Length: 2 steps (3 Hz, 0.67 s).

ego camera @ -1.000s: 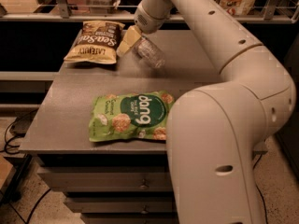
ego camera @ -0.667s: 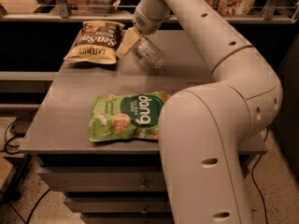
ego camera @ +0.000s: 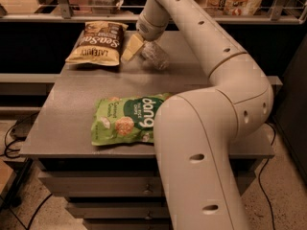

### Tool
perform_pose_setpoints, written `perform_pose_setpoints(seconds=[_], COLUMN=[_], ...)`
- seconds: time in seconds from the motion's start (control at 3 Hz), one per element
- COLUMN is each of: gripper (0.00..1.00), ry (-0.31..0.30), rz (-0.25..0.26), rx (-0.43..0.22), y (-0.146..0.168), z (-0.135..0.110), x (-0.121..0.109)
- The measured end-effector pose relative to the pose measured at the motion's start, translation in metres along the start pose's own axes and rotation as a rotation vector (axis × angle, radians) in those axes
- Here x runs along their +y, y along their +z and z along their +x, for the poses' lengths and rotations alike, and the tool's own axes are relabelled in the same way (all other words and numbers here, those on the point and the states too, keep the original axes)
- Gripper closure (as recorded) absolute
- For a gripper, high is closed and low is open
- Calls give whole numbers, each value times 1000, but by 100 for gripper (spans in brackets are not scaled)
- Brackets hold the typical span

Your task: Place water bottle upright

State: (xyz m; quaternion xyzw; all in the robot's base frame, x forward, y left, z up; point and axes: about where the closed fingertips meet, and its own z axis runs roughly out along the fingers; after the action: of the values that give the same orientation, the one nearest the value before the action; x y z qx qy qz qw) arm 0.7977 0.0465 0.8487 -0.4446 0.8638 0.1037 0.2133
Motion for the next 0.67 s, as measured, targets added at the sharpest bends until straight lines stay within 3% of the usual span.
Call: perform_pose_setpoints(seconds=[0.67], gripper=[42], ry=[36], rz=[22], rx=[20], y=[6], z=[7], x=[-13])
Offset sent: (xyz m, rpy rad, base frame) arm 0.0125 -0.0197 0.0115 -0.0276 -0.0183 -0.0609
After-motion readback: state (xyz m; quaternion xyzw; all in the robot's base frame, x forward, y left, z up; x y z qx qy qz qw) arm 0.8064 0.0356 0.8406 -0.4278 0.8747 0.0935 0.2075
